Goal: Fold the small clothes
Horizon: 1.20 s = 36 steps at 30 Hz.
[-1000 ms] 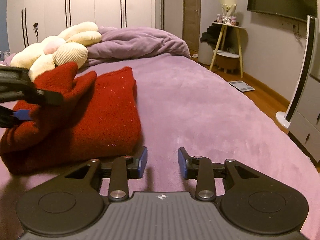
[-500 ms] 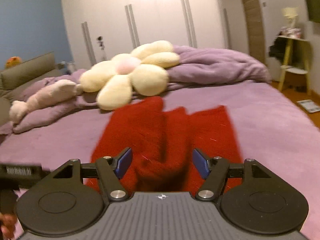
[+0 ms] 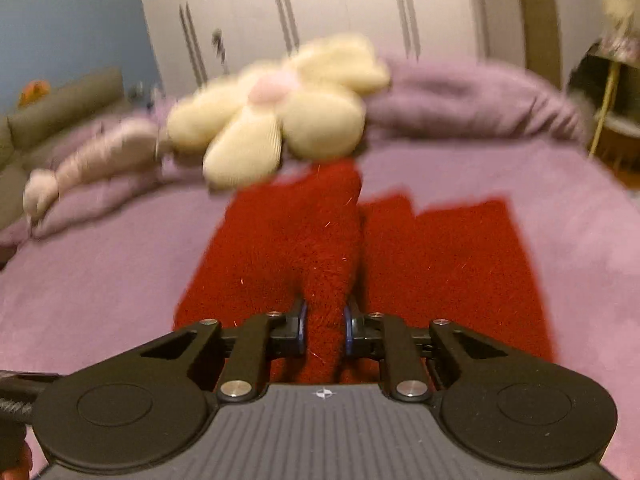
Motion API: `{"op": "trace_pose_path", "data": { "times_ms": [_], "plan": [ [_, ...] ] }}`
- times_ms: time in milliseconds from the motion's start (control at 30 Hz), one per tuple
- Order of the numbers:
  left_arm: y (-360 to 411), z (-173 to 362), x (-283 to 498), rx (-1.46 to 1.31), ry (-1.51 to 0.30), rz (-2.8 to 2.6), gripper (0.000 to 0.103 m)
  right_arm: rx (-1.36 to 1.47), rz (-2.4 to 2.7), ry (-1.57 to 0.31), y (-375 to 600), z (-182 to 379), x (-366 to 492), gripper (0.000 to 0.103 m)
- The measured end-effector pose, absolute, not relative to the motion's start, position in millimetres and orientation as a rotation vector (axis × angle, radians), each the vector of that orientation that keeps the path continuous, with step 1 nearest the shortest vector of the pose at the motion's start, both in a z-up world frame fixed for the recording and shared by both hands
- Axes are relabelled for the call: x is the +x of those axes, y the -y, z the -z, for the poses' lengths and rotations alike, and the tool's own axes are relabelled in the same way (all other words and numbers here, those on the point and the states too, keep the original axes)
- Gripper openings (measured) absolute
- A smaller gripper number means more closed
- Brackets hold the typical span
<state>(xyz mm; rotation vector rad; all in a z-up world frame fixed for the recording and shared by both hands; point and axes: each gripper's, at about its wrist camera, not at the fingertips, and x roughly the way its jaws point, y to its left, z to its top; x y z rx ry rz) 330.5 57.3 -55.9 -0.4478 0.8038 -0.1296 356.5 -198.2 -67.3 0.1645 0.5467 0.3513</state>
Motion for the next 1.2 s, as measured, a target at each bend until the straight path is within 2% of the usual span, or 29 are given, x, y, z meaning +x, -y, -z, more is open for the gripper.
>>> {"op": "trace_pose_path", "data": {
  "times_ms": [133, 267, 333, 367, 433, 467, 500, 667, 867, 967, 1033, 1100, 1200],
  "plan": [
    [-48, 54, 345, -0.456, -0.803, 0.133, 0.089, 0.235, -0.232, -0.515, 222, 72, 331, 0.015],
    [-32, 67, 361, -0.457, -0.854, 0.162, 0.089, 0.26, -0.179, -0.632, 229, 104, 339, 0.016],
    [-29, 72, 365, -0.446, -0.866, 0.165, 0.09, 0.21, -0.212, -0.63, 225, 108, 344, 0.019],
    [-29, 74, 366, -0.441, -0.864, 0.161, 0.09, 0.206, -0.234, -0.626, 225, 105, 346, 0.022],
    [-33, 76, 365, -0.436, -0.86, 0.152, 0.09, 0.237, -0.274, -0.606, 234, 97, 350, 0.036],
    [-36, 77, 365, -0.437, -0.862, 0.143, 0.09, 0.251, -0.277, -0.604, 239, 95, 354, 0.053],
    [-38, 78, 365, -0.44, -0.864, 0.136, 0.09, 0.273, -0.284, -0.61, 244, 95, 360, 0.062],
    [-40, 79, 365, -0.444, -0.869, 0.136, 0.09, 0.491, -0.404, -0.716, 264, 112, 395, 0.062],
    [-38, 78, 367, -0.43, -0.869, 0.139, 0.09, 0.563, -0.472, -0.754, 259, 118, 421, 0.069],
    [-38, 79, 367, -0.428, -0.869, 0.139, 0.09, 0.54, -0.49, -0.764, 250, 115, 430, 0.069],
    [-38, 79, 367, -0.424, -0.87, 0.134, 0.09, 0.488, -0.478, -0.756, 238, 113, 431, 0.058],
    [-36, 79, 367, -0.428, -0.876, 0.128, 0.09, 0.426, -0.453, -0.755, 224, 112, 431, 0.031],
    [-35, 70, 359, -0.427, -0.867, 0.129, 0.089, 0.207, -0.378, -0.67, 198, 94, 416, 0.023]
  ]
}}
